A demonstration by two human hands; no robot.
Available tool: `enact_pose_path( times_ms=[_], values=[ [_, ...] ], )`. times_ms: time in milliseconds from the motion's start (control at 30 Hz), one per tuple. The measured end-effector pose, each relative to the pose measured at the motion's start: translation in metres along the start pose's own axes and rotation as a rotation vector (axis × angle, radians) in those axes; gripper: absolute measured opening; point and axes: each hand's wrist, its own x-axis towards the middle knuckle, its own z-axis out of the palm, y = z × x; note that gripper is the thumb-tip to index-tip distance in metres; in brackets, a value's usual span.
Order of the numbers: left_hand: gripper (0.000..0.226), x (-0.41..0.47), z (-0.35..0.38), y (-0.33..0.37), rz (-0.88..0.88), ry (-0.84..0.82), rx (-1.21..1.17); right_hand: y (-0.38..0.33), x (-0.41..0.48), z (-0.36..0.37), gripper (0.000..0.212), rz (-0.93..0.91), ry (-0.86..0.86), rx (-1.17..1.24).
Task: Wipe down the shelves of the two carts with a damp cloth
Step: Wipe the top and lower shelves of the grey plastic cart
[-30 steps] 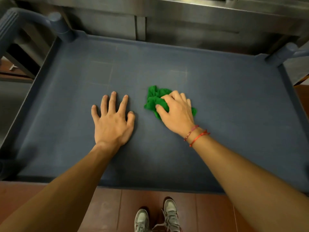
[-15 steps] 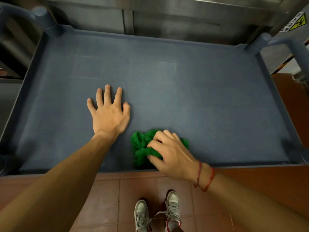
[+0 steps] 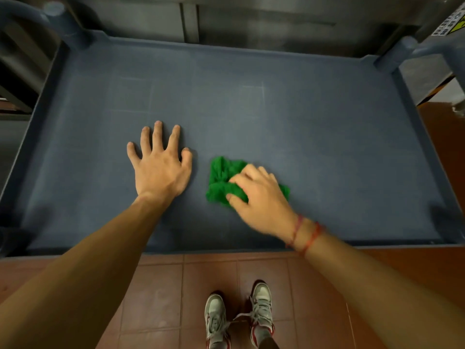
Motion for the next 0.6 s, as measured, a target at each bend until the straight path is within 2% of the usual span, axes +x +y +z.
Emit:
enact_pose_path(
  times_ms=[133, 267, 433, 500, 600],
  values=[
    [0.058, 0.0, -0.001, 0.001, -0.003, -0.01, -0.007, -0.007, -0.063, -0.011, 0.032, -0.126, -0.159, 0.114],
    [0.058, -0.001, -0.002, 0.003, -0.005, -0.012, -0.008, 0.005, -0.063, -0.018, 0.03, -0.189, -0.235, 0.159],
    [0.057, 0.0, -0.002, -0.002, -0.003, -0.007, -0.01, 0.035, -0.025, -0.018, 0.022, -0.319, -0.142, 0.067],
    [0.057, 0.0, -0.002, -0.002, 0.004, -0.005, -0.009, 0.052, 0.007, -0.021, 0.029, -0.279, -0.078, -0.004],
    [0.057, 0.0, -0.001, -0.001, 0.006, -0.009, -0.003, 0.072, 0.049, -0.027, 0.042, -0.116, 0.016, -0.06]
  ],
)
